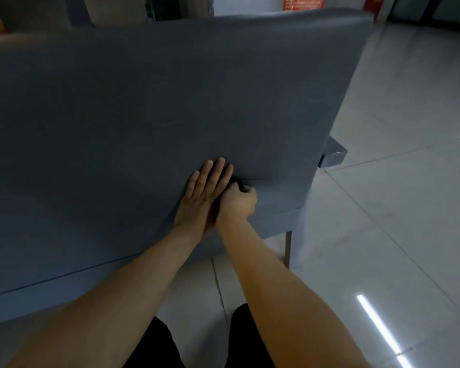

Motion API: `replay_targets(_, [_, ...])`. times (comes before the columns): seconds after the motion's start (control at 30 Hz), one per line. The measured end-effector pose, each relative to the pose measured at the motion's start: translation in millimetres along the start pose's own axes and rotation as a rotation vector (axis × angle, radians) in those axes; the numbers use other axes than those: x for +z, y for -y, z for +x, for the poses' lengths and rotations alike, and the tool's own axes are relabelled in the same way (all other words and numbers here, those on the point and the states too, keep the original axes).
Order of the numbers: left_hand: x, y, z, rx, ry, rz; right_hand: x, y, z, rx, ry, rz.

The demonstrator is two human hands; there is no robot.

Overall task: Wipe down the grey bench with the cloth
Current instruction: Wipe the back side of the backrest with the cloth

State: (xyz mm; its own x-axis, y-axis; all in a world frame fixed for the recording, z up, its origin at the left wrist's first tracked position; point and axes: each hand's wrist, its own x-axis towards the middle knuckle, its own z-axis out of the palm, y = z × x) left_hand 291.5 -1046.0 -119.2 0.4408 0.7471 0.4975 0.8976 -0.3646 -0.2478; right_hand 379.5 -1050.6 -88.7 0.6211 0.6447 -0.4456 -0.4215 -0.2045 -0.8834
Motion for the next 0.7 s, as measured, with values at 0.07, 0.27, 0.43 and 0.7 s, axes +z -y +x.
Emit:
replay_targets(0.07, [-1.9, -0.1, -1.2, 0.020, -0.003, -0.029, -5.1, 1.7, 3.5, 0.000, 0.042, -0.018])
replay_targets(0.27, [-2.5, 1.6, 0.0, 0.031, 0.029, -0.045, -50.1, 25.0, 46.6, 0.044, -0.055, 0.206])
replay_targets(0.43, [0.3, 2.7, 1.0, 0.031, 0.002, -0.050, -47.9, 33.9, 51.6, 0.074, -0.145, 0.212])
replay_targets(0.7, [-3.3, 2.8, -2.2, 0.026, 0.019, -0.048, -0.8, 12.7, 2.5, 0.030, 0.028, 0.028])
